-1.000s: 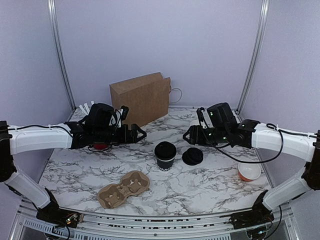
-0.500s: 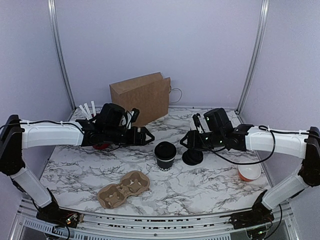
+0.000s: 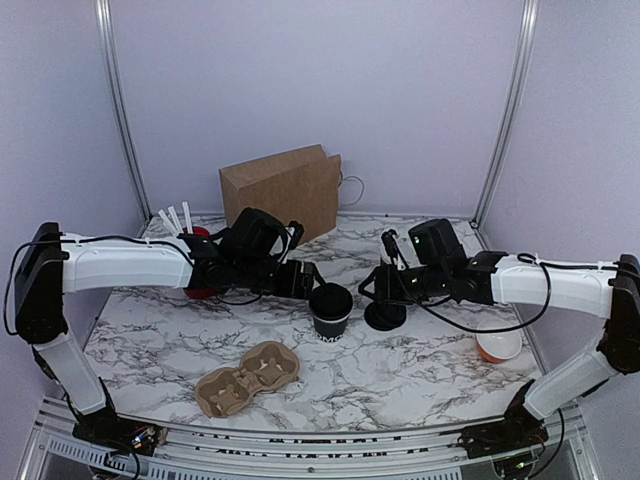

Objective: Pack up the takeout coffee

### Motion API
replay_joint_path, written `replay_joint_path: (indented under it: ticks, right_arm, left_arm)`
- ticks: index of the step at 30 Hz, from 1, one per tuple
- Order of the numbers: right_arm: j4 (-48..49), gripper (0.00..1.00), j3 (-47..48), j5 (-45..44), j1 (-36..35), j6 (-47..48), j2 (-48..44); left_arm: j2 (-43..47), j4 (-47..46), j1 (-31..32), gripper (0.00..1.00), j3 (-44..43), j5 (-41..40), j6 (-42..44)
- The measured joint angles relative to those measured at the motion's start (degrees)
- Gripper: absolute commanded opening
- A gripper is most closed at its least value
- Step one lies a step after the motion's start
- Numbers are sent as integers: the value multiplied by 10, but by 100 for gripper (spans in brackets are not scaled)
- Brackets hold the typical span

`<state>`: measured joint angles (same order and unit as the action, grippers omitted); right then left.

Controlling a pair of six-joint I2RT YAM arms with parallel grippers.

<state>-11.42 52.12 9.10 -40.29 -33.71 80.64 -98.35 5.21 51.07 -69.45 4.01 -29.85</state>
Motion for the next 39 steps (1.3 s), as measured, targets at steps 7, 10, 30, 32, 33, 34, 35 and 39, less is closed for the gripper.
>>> replay_joint_path:
  ticks: [7,10,30,32,33,34,35,39]
  right_arm:
    - [22,47,-42,24,0,-1,-4]
    - [34,46,-55,29,0,-6,-4]
    - [66,45,-58,48,0,-23,19]
    - [66,44,-55,49,0,-24,23]
    - [66,45,-53,50,0,-24,25]
    - [67,44,-52,50,0,-25,25]
    - [67,44,-52,50,0,-26,25]
    - [68,45,-51,49,0,-28,25]
  left_arm:
    - [-3,45,0,81,-40,-27,30]
    - [-10,57,0,78,-50,-27,36]
    - [-44,69,3,74,-67,-9,42]
    - [-44,69,4,73,-67,-8,42]
    - [-44,69,5,73,-67,-8,42]
    - [-45,69,5,73,-68,-8,42]
    - [-46,69,6,73,-69,-7,42]
    - [-52,69,7,73,-74,-6,42]
